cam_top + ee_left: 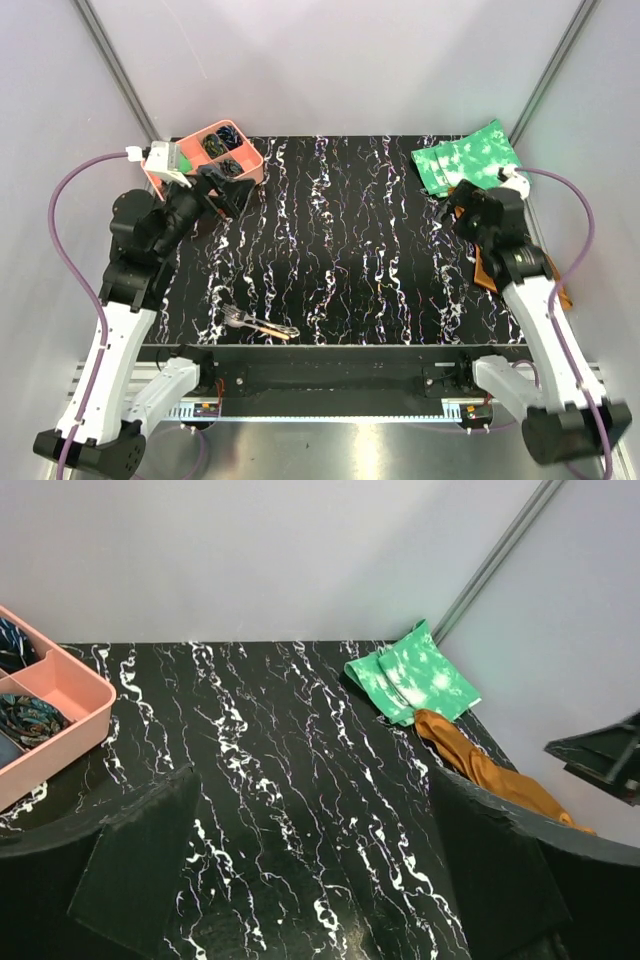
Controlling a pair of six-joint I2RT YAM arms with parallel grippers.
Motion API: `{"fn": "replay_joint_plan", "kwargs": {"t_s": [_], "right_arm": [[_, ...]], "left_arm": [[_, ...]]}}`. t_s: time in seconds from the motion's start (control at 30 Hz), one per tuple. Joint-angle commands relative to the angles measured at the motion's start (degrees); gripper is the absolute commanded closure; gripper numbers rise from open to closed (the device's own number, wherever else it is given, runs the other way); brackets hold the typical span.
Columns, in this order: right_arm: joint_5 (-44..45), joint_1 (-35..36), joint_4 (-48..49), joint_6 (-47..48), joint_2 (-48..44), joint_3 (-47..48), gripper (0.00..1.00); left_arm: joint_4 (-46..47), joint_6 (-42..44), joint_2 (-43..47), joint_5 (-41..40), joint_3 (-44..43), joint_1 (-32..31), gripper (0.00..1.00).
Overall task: Fold the napkin into a case and place the utensils inside
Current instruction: Move the crumpled napkin to the corner of the board.
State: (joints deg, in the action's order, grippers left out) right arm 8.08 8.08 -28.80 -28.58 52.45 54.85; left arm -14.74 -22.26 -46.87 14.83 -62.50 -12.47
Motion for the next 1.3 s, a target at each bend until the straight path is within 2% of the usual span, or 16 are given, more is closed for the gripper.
{"fn": "replay_joint_plan", "kwargs": {"t_s": [0.0,0.13,0.27,0.3,0.43,0.57,0.67,0.7,0.73,0.8,0.93,0.97,1.07,1.13,1.17,1.27], "right_arm": [[11.05,-0.95,-3.20,-0.86,10.80,4.29,0.00],[12.49,-6.12,2.50,-0.43,16.88,3.07,0.00],[13.90,-13.41,6.03,2.46,27.68,5.52,0.00],[15.46,-14.48,5.95,3.34,33.10,6.75,0.00],[17.85,-19.41,3.66,8.87,44.83,15.09,0.00],[16.71,-22.14,0.94,11.26,53.80,22.22,0.00],[12.42,-22.40,0.33,13.63,59.95,26.96,0.02],[10.23,-22.40,-0.46,13.72,62.66,29.06,0.05],[8.99,-22.40,-1.69,12.85,63.82,30.13,0.15],[3.48,-22.32,-3.81,11.18,64.19,30.58,0.29],[-6.91,-21.79,-0.13,9.07,59.01,23.83,0.51],[-9.54,-21.53,1.53,8.81,57.52,21.99,0.74],[-14.92,-17.86,4.35,6.52,49.79,14.08,0.97],[-17.47,-14.16,5.76,4.68,43.73,8.80,0.99],[-18.61,-9.88,6.64,4.15,42.31,7.74,1.00],[-35.08,-2.74,10.67,1.17,41.24,6.23,1.00]], "left_arm": [[-0.81,0.29,-2.86,3.00,-2.01,0.16,0.01],[-2.04,0.29,-5.24,8.63,-1.57,-0.45,0.01],[-2.83,0.99,-5.42,7.41,0.01,-1.68,0.01],[-2.84,0.99,-5.60,7.49,0.36,-1.68,0.01],[-2.92,0.11,-6.21,7.76,2.46,-2.56,0.01],[-2.92,-0.50,-7.88,8.72,3.35,-3.87,0.01],[-2.84,-1.03,-9.11,8.90,3.53,-5.28,0.01],[-2.92,-1.29,-9.55,8.90,3.61,-5.63,0.01],[-2.92,-1.38,-9.73,8.55,3.79,-6.42,0.01],[-2.92,-1.73,-10.52,8.20,3.96,-7.04,0.02],[-2.75,-2.17,-12.36,6.80,4.67,-9.41,0.03],[-2.57,-2.43,-12.80,6.70,4.67,-9.85,0.03],[-1.96,-2.96,-15.43,5.56,4.93,-12.05,0.04],[-1.08,-3.23,-16.58,3.82,5.02,-14.50,0.04],[-0.64,-3.23,-17.28,3.02,5.02,-15.56,0.04],[0.59,-3.58,-22.19,0.91,4.32,-19.16,0.05]]}}
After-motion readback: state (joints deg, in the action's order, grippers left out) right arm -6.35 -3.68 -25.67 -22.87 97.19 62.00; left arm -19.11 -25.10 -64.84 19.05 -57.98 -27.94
